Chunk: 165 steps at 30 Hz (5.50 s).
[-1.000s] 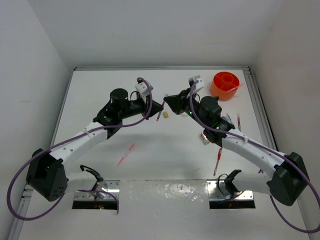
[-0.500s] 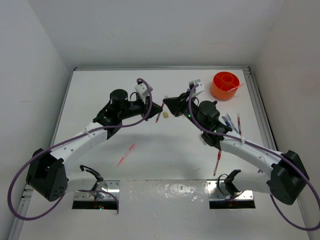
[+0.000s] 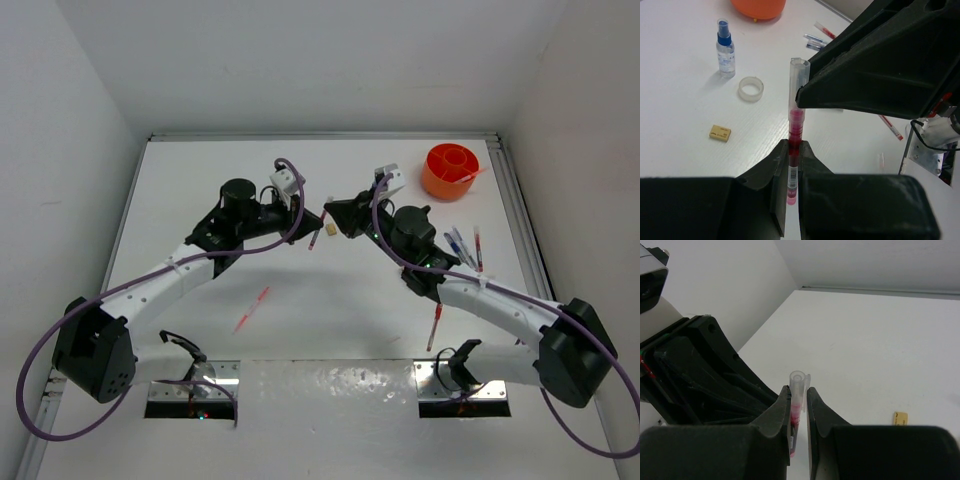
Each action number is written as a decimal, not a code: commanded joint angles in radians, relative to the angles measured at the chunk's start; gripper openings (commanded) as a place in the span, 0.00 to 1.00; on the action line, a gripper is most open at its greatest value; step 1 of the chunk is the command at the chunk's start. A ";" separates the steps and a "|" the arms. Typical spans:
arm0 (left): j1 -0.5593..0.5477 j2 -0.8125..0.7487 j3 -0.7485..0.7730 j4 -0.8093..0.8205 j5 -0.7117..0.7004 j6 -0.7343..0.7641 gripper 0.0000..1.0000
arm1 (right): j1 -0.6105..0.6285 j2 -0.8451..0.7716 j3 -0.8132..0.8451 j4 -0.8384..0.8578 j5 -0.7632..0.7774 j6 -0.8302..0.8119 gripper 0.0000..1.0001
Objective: Sort the stationery into containers
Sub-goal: Close the pen cap on the pen, then place the pen in the storage box.
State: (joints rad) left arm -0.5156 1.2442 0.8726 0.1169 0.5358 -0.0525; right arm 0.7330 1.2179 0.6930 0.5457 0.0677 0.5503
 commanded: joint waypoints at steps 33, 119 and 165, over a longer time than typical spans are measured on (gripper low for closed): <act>0.028 -0.066 0.006 0.354 -0.080 -0.041 0.00 | 0.100 0.083 -0.105 -0.208 -0.057 -0.021 0.00; 0.012 -0.080 -0.027 0.311 0.004 -0.032 0.00 | -0.004 0.124 0.370 -0.418 -0.092 -0.145 0.30; 0.058 -0.131 -0.044 0.145 -0.194 0.019 1.00 | -0.546 0.141 0.428 -0.372 0.303 -0.081 0.00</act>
State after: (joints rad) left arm -0.4866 1.1336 0.8124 0.2771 0.3965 -0.0494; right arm 0.2386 1.3128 1.0760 0.1162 0.2974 0.4152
